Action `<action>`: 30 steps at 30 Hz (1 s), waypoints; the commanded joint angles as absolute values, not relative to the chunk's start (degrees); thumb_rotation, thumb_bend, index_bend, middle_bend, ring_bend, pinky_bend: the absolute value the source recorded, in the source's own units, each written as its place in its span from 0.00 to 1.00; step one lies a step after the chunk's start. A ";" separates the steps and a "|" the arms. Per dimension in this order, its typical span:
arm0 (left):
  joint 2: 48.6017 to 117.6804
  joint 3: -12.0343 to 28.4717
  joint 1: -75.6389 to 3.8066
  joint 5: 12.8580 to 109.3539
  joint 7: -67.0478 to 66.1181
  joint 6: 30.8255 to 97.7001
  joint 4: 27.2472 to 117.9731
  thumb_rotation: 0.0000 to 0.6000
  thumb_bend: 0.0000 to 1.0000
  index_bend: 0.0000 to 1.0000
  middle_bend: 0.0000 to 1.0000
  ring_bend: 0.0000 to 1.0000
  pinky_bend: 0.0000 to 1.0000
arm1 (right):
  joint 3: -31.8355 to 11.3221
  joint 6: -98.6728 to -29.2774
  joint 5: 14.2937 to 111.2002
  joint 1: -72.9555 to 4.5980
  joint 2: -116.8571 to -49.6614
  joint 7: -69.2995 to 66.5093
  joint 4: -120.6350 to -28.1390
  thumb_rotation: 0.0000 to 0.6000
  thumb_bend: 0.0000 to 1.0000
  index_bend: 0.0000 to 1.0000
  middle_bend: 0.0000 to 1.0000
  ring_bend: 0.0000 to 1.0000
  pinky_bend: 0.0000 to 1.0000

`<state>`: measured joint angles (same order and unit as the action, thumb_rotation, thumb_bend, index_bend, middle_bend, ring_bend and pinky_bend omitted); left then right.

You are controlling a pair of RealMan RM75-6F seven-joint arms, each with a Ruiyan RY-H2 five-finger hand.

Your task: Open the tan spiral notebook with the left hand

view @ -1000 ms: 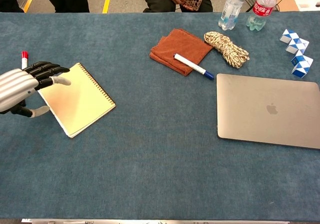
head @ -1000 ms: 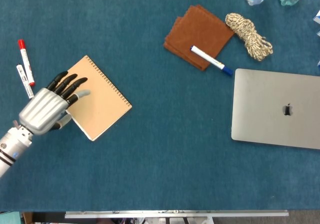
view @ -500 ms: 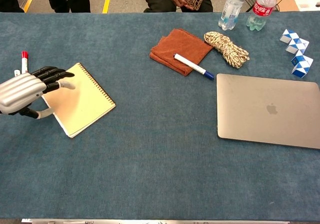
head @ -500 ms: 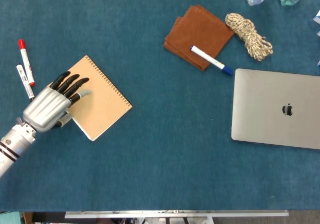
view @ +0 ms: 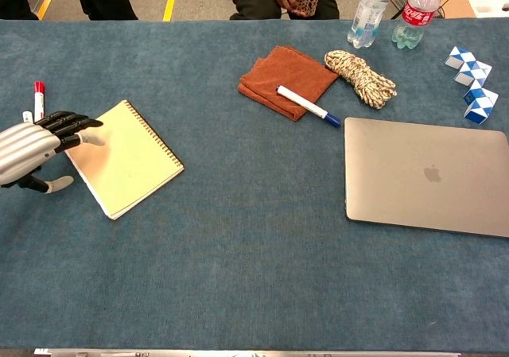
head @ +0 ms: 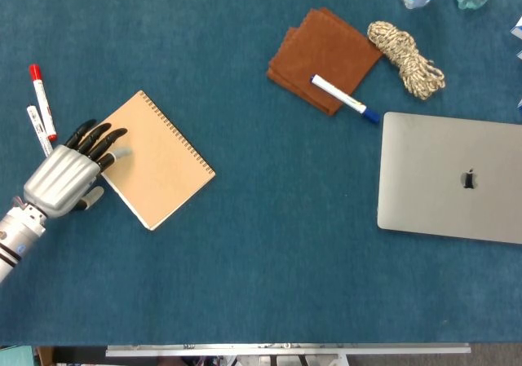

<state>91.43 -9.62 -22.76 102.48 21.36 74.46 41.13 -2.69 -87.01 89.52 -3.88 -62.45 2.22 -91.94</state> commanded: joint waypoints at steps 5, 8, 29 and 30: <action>92.86 -10.10 -23.15 102.08 22.42 73.88 39.21 1.00 0.29 0.19 0.06 0.01 0.00 | -2.63 -87.33 89.36 -3.54 -62.35 2.25 -92.01 1.00 0.20 0.14 0.17 0.10 0.18; 93.37 -10.20 -23.34 102.03 22.79 74.00 38.78 1.00 0.29 0.19 0.06 0.01 0.00 | -2.63 -87.44 89.23 -3.40 -62.31 2.23 -92.01 1.00 0.20 0.14 0.17 0.10 0.18; 95.17 -9.56 -25.54 100.43 27.57 73.30 41.26 1.00 0.29 0.25 0.06 0.01 0.00 | -2.93 -88.28 88.69 -2.71 -62.76 1.20 -90.63 1.00 0.20 0.14 0.18 0.10 0.18; 95.09 -9.43 -25.69 100.20 28.24 73.09 42.02 1.00 0.29 0.25 0.07 0.01 0.00 | -2.95 -88.32 88.70 -2.70 -62.81 1.13 -90.59 1.00 0.20 0.14 0.17 0.10 0.18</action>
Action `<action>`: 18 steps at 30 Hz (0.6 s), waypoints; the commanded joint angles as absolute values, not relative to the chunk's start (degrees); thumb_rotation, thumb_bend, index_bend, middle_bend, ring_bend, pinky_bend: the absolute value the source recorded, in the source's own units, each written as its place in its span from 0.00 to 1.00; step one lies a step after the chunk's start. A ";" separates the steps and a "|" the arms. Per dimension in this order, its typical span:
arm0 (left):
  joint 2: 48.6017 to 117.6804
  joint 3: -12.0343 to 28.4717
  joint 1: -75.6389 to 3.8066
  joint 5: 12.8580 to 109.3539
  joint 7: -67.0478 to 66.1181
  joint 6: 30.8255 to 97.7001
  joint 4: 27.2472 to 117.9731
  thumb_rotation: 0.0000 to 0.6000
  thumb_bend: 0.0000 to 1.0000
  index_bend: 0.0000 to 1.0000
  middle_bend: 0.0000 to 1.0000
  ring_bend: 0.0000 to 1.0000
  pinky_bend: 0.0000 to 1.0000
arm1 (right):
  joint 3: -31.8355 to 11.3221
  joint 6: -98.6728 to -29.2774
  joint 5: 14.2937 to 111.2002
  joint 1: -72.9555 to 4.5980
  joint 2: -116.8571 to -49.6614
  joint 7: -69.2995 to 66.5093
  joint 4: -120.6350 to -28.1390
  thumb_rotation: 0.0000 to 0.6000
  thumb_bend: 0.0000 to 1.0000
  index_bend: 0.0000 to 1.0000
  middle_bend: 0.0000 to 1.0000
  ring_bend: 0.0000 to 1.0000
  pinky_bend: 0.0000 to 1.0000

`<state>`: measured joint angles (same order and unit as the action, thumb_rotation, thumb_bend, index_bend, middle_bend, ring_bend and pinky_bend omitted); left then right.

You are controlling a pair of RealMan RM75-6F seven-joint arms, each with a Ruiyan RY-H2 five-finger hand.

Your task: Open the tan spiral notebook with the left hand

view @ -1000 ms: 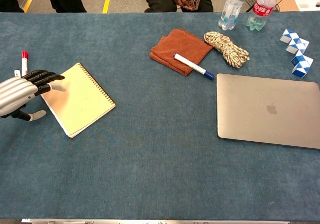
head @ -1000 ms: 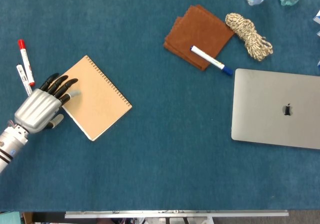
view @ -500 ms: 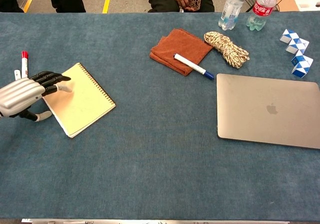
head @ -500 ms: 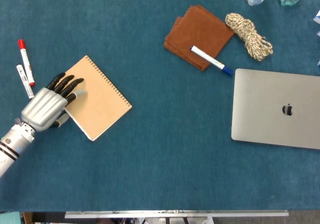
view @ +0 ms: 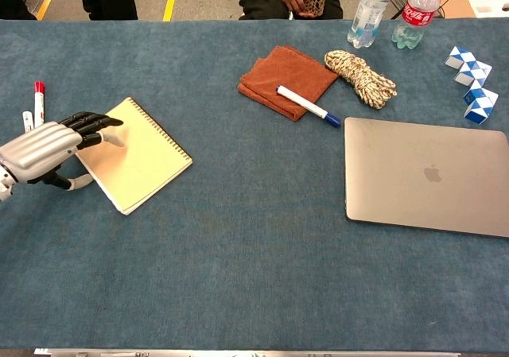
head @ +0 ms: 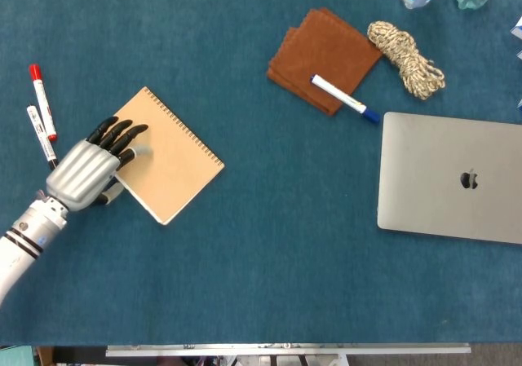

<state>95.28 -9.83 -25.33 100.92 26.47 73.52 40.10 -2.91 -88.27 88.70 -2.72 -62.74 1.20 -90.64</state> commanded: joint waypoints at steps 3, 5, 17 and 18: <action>94.63 -9.21 -26.47 99.66 30.06 71.90 44.73 1.00 0.30 0.27 0.07 0.01 0.00 | -2.97 -88.44 88.84 -2.68 -62.95 0.93 -90.39 1.00 0.20 0.14 0.17 0.10 0.18; 94.26 -8.94 -27.04 99.43 30.42 71.45 46.33 1.00 0.31 0.28 0.07 0.01 0.00 | -2.93 -88.37 88.88 -2.68 -62.98 0.83 -90.28 1.00 0.20 0.14 0.17 0.10 0.18; 93.84 -7.13 -29.66 97.98 30.43 69.29 52.02 1.00 0.44 0.35 0.09 0.01 0.00 | -3.17 -89.15 88.96 -2.33 -62.78 0.06 -89.91 1.00 0.20 0.14 0.17 0.10 0.18; 93.83 -6.98 -29.81 97.79 30.59 69.09 52.38 1.00 0.45 0.37 0.09 0.01 0.00 | -3.20 -89.18 88.94 -2.32 -62.79 0.00 -89.86 1.00 0.20 0.14 0.17 0.10 0.18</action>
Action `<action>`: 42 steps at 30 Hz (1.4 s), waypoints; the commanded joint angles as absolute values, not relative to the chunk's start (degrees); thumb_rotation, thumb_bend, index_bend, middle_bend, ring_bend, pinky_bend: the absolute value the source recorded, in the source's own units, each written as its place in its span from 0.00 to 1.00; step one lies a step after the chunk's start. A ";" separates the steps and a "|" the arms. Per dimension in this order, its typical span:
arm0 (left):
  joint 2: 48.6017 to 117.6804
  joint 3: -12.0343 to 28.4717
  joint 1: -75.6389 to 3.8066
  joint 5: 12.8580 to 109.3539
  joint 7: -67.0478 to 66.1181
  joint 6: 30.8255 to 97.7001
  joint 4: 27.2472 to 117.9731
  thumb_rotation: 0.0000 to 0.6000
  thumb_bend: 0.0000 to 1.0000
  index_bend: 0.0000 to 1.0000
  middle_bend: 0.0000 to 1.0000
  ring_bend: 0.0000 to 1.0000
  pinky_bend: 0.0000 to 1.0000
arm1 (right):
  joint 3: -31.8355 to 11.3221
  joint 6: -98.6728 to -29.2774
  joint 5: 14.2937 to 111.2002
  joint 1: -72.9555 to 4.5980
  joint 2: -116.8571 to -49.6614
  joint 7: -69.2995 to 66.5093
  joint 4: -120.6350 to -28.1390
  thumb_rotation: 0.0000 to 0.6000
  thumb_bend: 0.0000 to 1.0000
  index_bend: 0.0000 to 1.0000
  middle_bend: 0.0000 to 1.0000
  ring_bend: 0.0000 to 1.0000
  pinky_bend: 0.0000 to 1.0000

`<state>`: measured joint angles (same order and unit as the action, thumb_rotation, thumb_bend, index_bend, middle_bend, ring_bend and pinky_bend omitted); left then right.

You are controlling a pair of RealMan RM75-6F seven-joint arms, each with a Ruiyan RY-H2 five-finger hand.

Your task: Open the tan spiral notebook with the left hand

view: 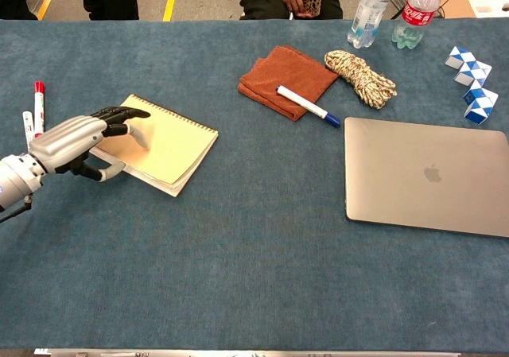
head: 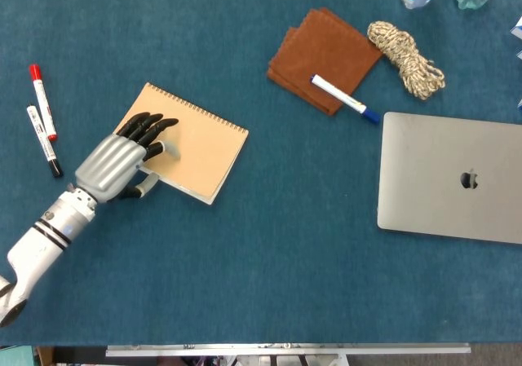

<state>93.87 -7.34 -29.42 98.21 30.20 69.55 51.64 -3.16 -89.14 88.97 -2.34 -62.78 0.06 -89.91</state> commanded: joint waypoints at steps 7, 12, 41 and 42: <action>94.41 -5.87 -30.80 95.97 31.62 66.92 53.99 1.00 0.47 0.48 0.10 0.01 0.00 | -3.39 -89.12 89.02 -2.50 -63.22 -0.60 -89.24 1.00 0.20 0.14 0.17 0.10 0.18; 94.50 -5.12 -30.85 94.88 33.33 66.88 54.67 1.00 0.47 0.55 0.11 0.01 0.00 | -3.46 -89.17 89.05 -2.52 -63.23 -0.93 -88.92 1.00 0.20 0.14 0.17 0.10 0.18; 71.38 -9.34 -28.68 96.38 34.29 68.80 70.75 1.00 0.47 0.60 0.15 0.01 0.00 | -3.19 -88.45 90.17 -3.36 -64.02 0.68 -90.44 1.00 0.20 0.14 0.17 0.10 0.18; 71.11 -9.14 -29.17 96.56 33.92 68.40 71.46 1.00 0.47 0.60 0.15 0.01 0.00 | -3.16 -88.50 90.18 -3.32 -64.05 0.62 -90.40 1.00 0.20 0.14 0.17 0.10 0.18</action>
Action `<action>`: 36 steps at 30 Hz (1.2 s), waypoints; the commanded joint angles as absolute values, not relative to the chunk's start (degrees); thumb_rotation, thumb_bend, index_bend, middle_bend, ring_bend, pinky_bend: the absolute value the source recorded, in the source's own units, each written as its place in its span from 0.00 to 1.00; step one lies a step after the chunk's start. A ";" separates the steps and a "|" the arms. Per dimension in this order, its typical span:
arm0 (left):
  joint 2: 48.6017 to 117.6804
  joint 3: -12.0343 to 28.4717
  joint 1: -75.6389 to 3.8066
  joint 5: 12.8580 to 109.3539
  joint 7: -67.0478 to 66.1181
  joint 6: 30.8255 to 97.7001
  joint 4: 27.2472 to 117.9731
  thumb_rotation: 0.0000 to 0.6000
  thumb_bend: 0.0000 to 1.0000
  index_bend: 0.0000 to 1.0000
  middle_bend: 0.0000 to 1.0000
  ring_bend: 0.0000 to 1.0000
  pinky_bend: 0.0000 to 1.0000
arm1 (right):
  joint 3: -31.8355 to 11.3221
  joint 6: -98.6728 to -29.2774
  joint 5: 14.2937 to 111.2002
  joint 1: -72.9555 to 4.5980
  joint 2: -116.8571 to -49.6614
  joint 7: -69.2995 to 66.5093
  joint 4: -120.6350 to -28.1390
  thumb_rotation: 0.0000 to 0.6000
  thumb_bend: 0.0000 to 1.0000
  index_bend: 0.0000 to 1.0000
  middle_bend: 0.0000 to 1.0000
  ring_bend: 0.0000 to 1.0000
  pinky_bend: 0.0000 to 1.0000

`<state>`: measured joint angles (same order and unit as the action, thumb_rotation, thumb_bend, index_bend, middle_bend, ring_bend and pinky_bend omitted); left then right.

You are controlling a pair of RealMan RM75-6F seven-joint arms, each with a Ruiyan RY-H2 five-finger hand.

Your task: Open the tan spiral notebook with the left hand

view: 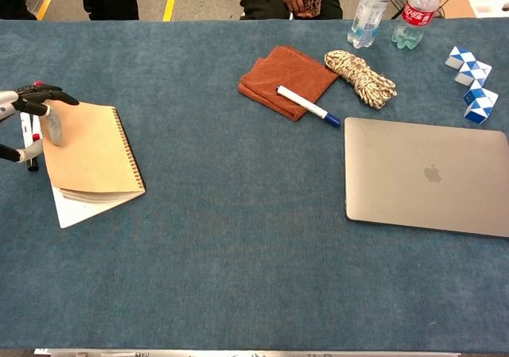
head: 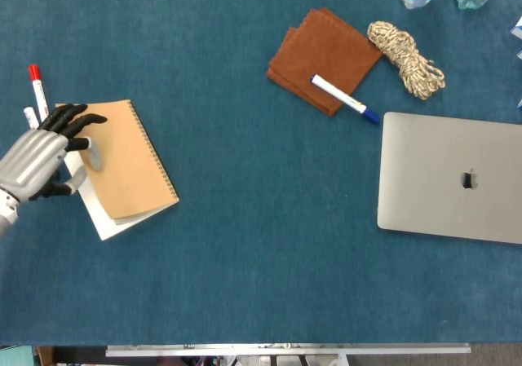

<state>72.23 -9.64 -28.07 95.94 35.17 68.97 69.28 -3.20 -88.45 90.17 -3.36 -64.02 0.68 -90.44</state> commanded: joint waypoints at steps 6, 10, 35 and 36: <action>69.53 -7.17 -33.26 97.81 29.36 65.21 75.79 1.00 0.47 0.59 0.14 0.01 0.00 | -3.05 -88.97 89.85 -2.83 -64.15 -0.07 -89.80 1.00 0.20 0.14 0.17 0.10 0.18; 69.78 -5.58 -35.80 97.40 27.32 62.44 78.60 1.00 0.47 0.59 0.14 0.01 0.00 | -2.87 -89.22 89.59 -2.41 -64.42 -0.90 -88.96 1.00 0.20 0.14 0.17 0.10 0.18; 78.98 1.38 -48.55 86.56 22.98 41.49 79.83 1.00 0.47 0.53 0.13 0.00 0.00 | -2.62 -90.70 88.44 -0.27 -64.99 -4.92 -85.06 1.00 0.20 0.14 0.17 0.10 0.18; 79.77 1.45 -48.80 86.12 22.74 40.96 79.38 1.00 0.47 0.52 0.13 0.00 0.00 | -2.64 -90.70 88.44 -0.26 -64.98 -4.92 -85.05 1.00 0.20 0.14 0.17 0.10 0.18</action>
<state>79.02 1.26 -48.34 86.73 22.97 41.64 79.92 -2.64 -90.70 88.44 -0.25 -64.98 -4.93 -85.05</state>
